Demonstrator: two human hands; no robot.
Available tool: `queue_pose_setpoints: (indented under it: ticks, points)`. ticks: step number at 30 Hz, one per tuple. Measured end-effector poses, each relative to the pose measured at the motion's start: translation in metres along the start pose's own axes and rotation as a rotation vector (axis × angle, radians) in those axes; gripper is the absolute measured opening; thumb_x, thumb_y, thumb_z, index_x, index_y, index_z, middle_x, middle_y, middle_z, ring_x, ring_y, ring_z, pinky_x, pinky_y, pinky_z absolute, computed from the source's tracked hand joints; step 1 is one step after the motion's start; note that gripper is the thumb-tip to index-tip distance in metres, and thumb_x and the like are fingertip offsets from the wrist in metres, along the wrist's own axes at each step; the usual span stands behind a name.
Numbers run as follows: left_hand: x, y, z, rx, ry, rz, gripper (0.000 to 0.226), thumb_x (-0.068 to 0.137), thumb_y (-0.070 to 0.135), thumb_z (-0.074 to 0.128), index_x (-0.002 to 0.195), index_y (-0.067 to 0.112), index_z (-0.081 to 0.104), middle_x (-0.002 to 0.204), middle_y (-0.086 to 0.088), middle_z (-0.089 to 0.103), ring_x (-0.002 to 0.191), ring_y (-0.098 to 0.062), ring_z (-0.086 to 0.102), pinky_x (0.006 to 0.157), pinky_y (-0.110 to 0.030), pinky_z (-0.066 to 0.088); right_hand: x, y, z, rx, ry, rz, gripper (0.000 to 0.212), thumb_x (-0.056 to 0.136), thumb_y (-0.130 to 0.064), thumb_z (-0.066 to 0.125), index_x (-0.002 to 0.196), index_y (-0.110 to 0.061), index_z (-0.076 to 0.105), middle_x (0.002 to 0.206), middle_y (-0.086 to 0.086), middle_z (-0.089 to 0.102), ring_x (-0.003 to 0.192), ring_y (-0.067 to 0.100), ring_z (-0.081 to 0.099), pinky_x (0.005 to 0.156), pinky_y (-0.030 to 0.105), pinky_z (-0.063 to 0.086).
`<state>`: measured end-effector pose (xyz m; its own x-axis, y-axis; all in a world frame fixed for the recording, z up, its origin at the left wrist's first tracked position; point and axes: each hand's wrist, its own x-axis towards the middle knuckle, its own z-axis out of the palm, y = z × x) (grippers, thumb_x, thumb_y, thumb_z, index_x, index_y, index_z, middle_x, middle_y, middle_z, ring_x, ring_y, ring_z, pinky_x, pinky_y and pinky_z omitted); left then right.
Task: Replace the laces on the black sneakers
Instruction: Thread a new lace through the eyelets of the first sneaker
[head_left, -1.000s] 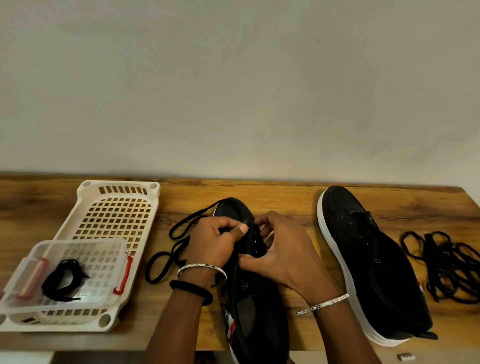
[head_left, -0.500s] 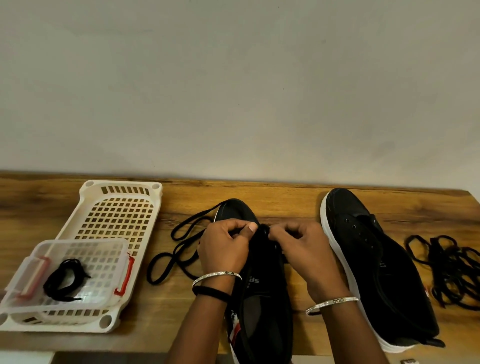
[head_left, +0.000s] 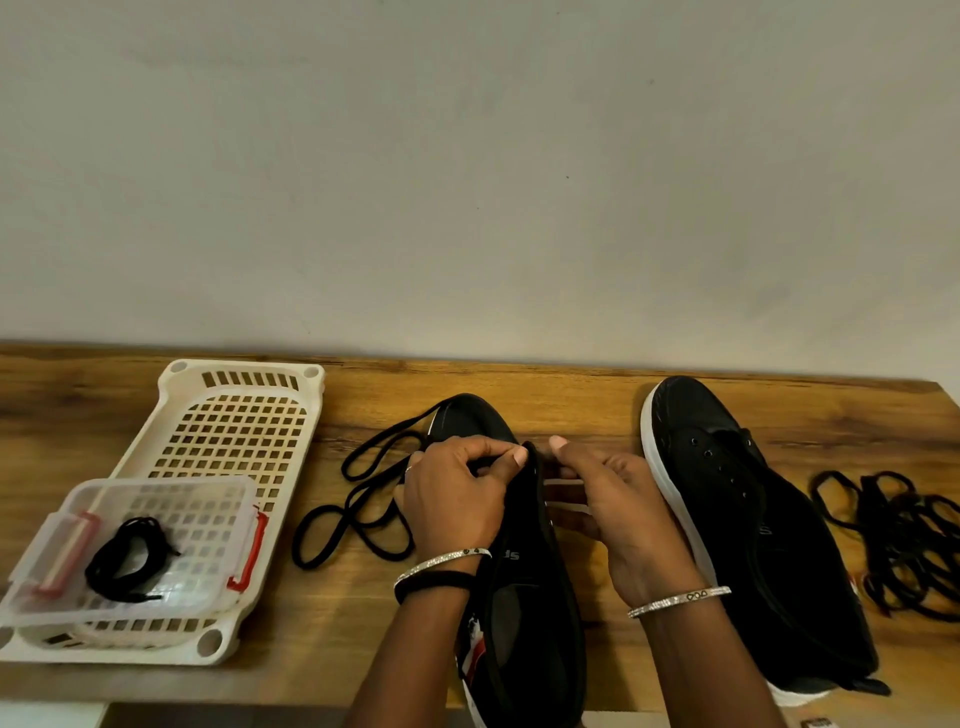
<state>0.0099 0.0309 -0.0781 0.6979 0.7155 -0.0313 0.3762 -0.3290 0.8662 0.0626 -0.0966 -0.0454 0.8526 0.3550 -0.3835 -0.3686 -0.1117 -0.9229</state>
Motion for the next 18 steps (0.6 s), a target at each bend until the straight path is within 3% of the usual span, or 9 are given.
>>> queue_pose_setpoints:
  ticks: [5, 7, 9, 11, 14, 16, 18]
  points:
    - [0.001, 0.002, -0.004, 0.068, 0.004, 0.035, 0.007, 0.078, 0.052, 0.075, 0.078, 0.056, 0.069, 0.095, 0.017, 0.072, 0.11, -0.015, 0.061, 0.092, -0.051, 0.046, 0.003, 0.008, 0.004, 0.016, 0.016, -0.024, 0.008, 0.091, -0.012, 0.071, 0.089, -0.008, 0.077, 0.086, 0.01, 0.077, 0.075, 0.017, 0.073, 0.059, 0.022, 0.054]
    - [0.001, 0.007, -0.008, 0.124, -0.007, 0.046, 0.007, 0.08, 0.053, 0.073, 0.086, 0.055, 0.071, 0.098, 0.019, 0.069, 0.111, -0.015, 0.057, 0.096, -0.048, 0.039, 0.007, 0.013, 0.007, -0.083, 0.095, -0.085, 0.009, 0.091, -0.013, 0.071, 0.084, -0.015, 0.077, 0.086, 0.008, 0.077, 0.082, 0.024, 0.073, 0.068, 0.033, 0.058]
    - [0.0, 0.014, -0.013, 0.216, -0.041, 0.057, 0.025, 0.08, 0.055, 0.073, 0.104, 0.053, 0.069, 0.106, 0.02, 0.063, 0.117, -0.014, 0.048, 0.098, -0.044, 0.031, 0.01, 0.019, 0.01, -0.137, 0.182, -0.133, 0.013, 0.094, -0.016, 0.069, 0.083, -0.019, 0.075, 0.086, 0.005, 0.076, 0.087, 0.03, 0.072, 0.078, 0.046, 0.058]
    - [0.001, 0.018, -0.02, 0.263, -0.093, 0.064, 0.048, 0.075, 0.057, 0.076, 0.12, 0.055, 0.06, 0.124, 0.02, 0.053, 0.128, -0.015, 0.037, 0.107, -0.047, 0.026, 0.012, 0.02, 0.012, 0.017, 0.238, -0.129, 0.013, 0.098, -0.016, 0.063, 0.09, -0.014, 0.072, 0.088, 0.007, 0.076, 0.086, 0.031, 0.071, 0.082, 0.048, 0.056]
    - [0.004, 0.017, -0.031, 0.231, -0.196, 0.045, 0.078, 0.065, 0.057, 0.082, 0.134, 0.056, 0.045, 0.145, 0.018, 0.033, 0.139, -0.016, 0.02, 0.115, -0.051, 0.019, 0.013, 0.008, 0.01, 0.475, 0.192, -0.082, 0.016, 0.105, -0.017, 0.048, 0.104, -0.004, 0.059, 0.097, 0.015, 0.076, 0.088, 0.025, 0.073, 0.084, 0.037, 0.057]
    - [0.005, 0.014, -0.037, 0.228, -0.24, 0.012, 0.091, 0.062, 0.059, 0.083, 0.14, 0.054, 0.037, 0.155, 0.016, 0.02, 0.145, -0.018, 0.011, 0.117, -0.052, 0.015, 0.01, -0.002, 0.004, 0.749, 0.103, -0.09, 0.015, 0.106, -0.015, 0.044, 0.096, -0.011, 0.053, 0.085, 0.013, 0.073, 0.082, 0.024, 0.073, 0.085, 0.037, 0.059]
    - [0.006, 0.01, -0.04, 0.233, -0.231, -0.02, 0.098, 0.061, 0.061, 0.083, 0.144, 0.051, 0.031, 0.159, 0.013, 0.012, 0.148, -0.021, 0.006, 0.118, -0.055, 0.013, 0.009, -0.006, -0.004, 0.872, 0.063, -0.128, 0.019, 0.103, -0.014, 0.045, 0.085, -0.016, 0.049, 0.067, 0.002, 0.056, 0.06, 0.016, 0.06, 0.071, 0.033, 0.058]
